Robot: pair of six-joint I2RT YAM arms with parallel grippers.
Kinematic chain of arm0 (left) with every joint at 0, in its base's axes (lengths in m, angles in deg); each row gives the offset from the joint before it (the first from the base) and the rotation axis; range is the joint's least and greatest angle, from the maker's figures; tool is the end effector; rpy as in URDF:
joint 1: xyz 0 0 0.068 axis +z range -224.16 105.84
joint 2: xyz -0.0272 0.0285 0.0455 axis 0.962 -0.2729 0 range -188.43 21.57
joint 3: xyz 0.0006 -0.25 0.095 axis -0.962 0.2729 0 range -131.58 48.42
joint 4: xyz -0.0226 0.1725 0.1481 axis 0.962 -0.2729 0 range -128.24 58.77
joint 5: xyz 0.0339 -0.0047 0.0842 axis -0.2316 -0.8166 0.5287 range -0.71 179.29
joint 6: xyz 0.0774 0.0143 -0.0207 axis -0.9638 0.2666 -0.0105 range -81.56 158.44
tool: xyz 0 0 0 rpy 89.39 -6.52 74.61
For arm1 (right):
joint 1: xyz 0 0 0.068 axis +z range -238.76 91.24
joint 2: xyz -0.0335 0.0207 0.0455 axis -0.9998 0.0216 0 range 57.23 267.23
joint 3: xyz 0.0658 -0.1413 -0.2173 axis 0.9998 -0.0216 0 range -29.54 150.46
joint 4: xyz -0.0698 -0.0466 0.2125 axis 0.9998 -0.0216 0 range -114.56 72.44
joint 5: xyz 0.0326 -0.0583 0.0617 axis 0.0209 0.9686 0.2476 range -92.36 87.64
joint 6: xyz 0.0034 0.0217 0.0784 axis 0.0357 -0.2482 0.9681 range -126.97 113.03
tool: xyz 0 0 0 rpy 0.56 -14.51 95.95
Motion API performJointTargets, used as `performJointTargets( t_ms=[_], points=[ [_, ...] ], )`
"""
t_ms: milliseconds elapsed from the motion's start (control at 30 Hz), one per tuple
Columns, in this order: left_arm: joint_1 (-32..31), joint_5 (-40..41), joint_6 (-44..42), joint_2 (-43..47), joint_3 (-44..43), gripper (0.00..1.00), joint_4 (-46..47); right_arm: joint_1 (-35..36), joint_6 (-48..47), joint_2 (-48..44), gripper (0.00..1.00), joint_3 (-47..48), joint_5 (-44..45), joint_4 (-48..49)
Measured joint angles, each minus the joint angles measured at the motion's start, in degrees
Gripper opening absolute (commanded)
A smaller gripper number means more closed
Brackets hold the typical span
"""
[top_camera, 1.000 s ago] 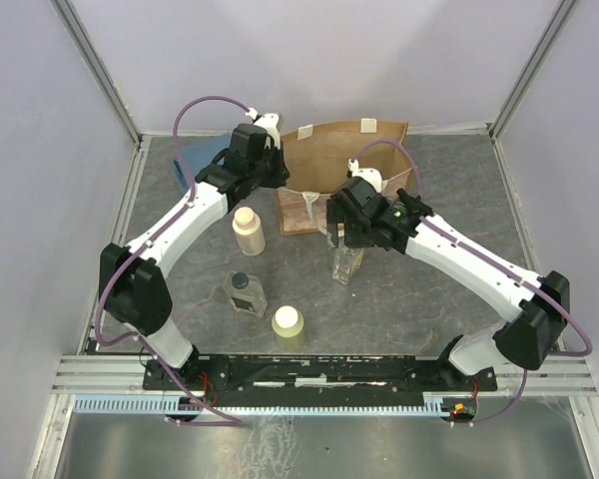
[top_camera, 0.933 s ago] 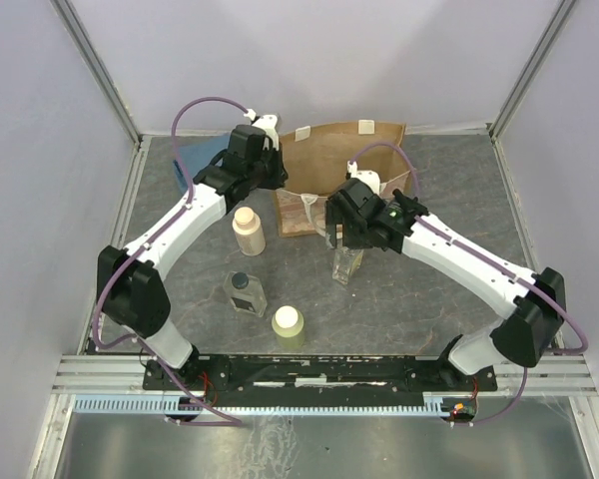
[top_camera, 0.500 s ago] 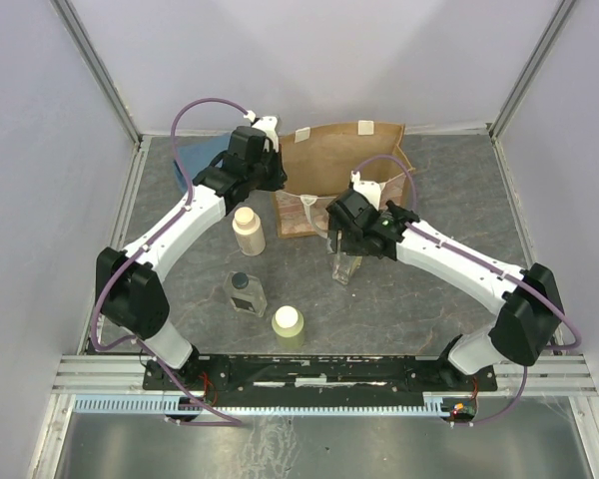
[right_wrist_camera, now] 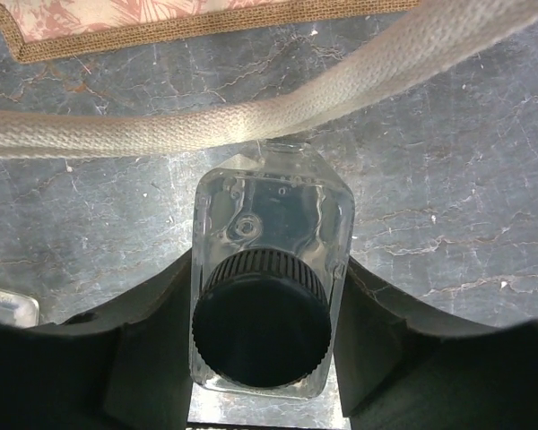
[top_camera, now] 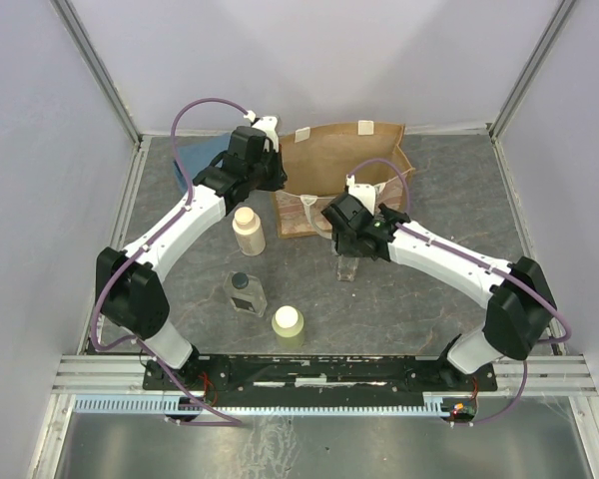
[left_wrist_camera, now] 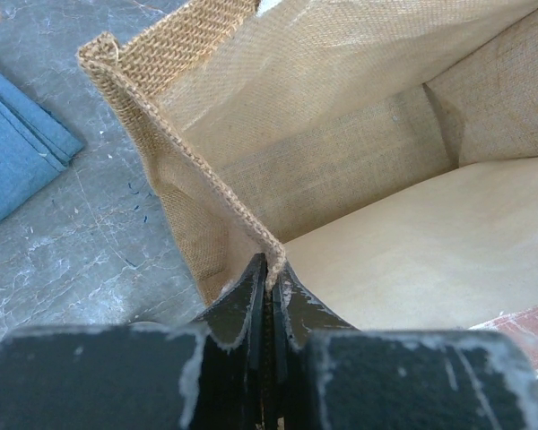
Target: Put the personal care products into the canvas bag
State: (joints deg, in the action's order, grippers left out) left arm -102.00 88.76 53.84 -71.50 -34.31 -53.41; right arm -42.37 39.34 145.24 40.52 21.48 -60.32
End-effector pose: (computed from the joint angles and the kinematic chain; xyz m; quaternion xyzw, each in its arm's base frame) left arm 0.3291 -0.1745 0.3152 0.0972 0.8714 -0.1809 0.4455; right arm 0.2252 0.1950 0.2434 0.0515 0.9467 0.0411 0.3153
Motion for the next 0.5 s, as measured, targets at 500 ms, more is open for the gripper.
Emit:
performJointTargets(
  t_ms=[500],
  points=[
    [0.0,-0.04,-0.02,0.0,0.11,0.04,0.0,0.11,-8.68,-3.45,0.0,2.67,-4.98,-13.16]
  ],
)
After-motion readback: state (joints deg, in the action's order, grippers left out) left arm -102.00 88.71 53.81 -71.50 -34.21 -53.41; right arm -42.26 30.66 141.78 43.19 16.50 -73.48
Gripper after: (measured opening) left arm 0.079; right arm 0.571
